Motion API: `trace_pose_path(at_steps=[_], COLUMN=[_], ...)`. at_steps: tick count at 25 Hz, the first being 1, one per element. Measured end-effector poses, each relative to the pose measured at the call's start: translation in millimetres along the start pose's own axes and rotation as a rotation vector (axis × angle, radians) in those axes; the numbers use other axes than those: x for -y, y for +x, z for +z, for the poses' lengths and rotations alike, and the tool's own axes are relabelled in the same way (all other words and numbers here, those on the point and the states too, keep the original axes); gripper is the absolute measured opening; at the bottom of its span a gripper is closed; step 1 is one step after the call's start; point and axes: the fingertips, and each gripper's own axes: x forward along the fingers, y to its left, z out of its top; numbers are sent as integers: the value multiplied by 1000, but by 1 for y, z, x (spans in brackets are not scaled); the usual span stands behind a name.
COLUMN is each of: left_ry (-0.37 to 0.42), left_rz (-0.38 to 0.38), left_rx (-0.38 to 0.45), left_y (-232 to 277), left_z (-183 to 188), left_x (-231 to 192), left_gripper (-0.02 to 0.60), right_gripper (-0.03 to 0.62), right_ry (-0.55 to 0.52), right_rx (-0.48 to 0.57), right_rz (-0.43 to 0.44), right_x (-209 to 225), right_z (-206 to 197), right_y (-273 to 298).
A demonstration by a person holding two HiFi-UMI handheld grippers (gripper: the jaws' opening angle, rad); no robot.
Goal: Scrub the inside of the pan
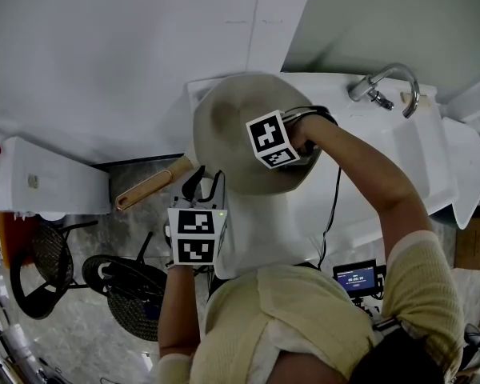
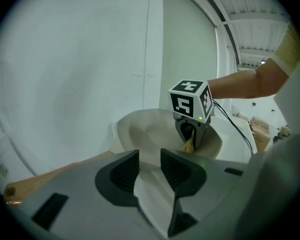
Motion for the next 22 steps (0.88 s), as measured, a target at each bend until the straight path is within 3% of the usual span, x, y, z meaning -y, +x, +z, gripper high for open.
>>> trace_pose_path(at_steps=[12,22], left_ry=[-16,-15], left_rz=[-2,0], left_rx=[13,19], left_y=[-2,-2], left_z=[1,0], left_x=[-1,-1], left_gripper=[183,183], right_gripper=[78,78], right_ry=[51,61], right_rx=[-74,-51], right_rz=[-219,-516], right_x=[36,88], right_z=[-23,-26], right_y=[-10,-32])
